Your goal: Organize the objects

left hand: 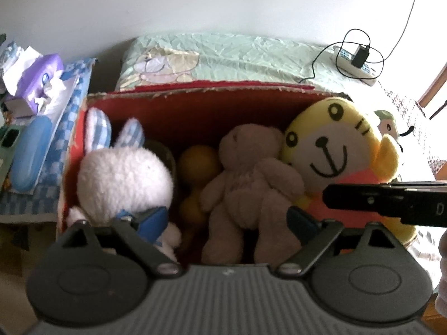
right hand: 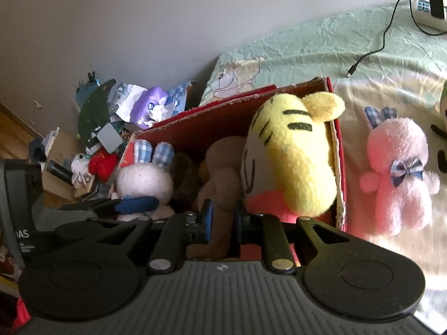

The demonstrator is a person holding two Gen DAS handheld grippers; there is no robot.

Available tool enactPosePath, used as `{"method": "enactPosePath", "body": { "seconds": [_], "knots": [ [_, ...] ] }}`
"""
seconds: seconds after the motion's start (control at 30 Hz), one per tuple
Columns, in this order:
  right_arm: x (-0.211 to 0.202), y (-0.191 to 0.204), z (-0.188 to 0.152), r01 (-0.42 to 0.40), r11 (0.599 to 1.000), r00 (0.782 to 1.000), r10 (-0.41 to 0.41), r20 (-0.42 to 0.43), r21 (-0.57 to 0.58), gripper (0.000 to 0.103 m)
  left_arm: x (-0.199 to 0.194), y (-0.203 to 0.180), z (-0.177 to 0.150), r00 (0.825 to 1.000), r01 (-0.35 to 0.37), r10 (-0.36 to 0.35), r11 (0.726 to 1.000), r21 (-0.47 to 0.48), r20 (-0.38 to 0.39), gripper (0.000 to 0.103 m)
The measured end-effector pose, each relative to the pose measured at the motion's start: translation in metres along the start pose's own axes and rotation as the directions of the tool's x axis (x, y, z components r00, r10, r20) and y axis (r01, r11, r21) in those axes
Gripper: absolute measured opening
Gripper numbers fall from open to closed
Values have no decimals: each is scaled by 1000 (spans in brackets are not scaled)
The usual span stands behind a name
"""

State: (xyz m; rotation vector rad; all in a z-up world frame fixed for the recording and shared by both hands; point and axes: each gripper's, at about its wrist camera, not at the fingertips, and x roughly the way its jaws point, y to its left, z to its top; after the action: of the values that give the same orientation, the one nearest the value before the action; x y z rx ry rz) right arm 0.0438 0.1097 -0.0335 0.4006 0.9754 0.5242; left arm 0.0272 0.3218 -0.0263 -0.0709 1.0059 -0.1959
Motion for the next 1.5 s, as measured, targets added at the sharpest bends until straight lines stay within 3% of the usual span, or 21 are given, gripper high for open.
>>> {"method": "enactPosePath", "body": {
  "seconds": [0.07, 0.4, 0.53, 0.67, 0.8, 1.03, 1.1, 1.23, 1.3, 1.43, 1.5],
  "knots": [
    [-4, -1, -3, -25, 1000, 1000, 25, 5, 6, 18, -2, -2, 0, 1000, -1, 1, 1000, 15, -7, 83],
    [-42, -15, -9, -187, 981, 979, 190, 72, -49, 19, -25, -26, 9, 998, 9, -13, 997, 75, 55, 85],
    [-70, -38, -7, -259, 964, 957, 263, 119, -51, 19, -39, -45, 16, 994, 13, -19, 998, 63, 110, 83],
    [-102, -76, 2, -285, 958, 941, 287, 181, -37, 19, -51, -82, 23, 984, 29, -39, 998, 59, 173, 80],
    [-137, -127, 13, -250, 968, 942, 242, 234, 4, 19, -54, -135, 32, 974, 61, -80, 994, 94, 212, 80],
    [-162, -220, 22, 15, 994, 964, -44, 261, 111, 23, -16, -230, 42, 978, 98, -123, 984, 149, 171, 81],
    [-158, -239, 25, 53, 989, 965, -86, 246, 137, 32, 7, -251, 42, 982, 107, -128, 982, 154, 138, 81],
    [-148, -266, 34, 3, 983, 975, -44, 216, 185, 45, 53, -281, 46, 991, 104, -115, 984, 144, 71, 83],
    [-136, -273, 39, -5, 983, 979, -33, 203, 182, 61, 74, -290, 49, 992, 112, -119, 985, 127, 46, 90],
    [-113, -291, 48, -17, 977, 987, -17, 157, 211, 62, 107, -308, 54, 998, 64, -67, 986, 156, 15, 94],
    [-105, -297, 54, -29, 976, 991, 0, 135, 216, 63, 122, -314, 56, 999, 44, -42, 986, 163, -18, 89]
  ]
}}
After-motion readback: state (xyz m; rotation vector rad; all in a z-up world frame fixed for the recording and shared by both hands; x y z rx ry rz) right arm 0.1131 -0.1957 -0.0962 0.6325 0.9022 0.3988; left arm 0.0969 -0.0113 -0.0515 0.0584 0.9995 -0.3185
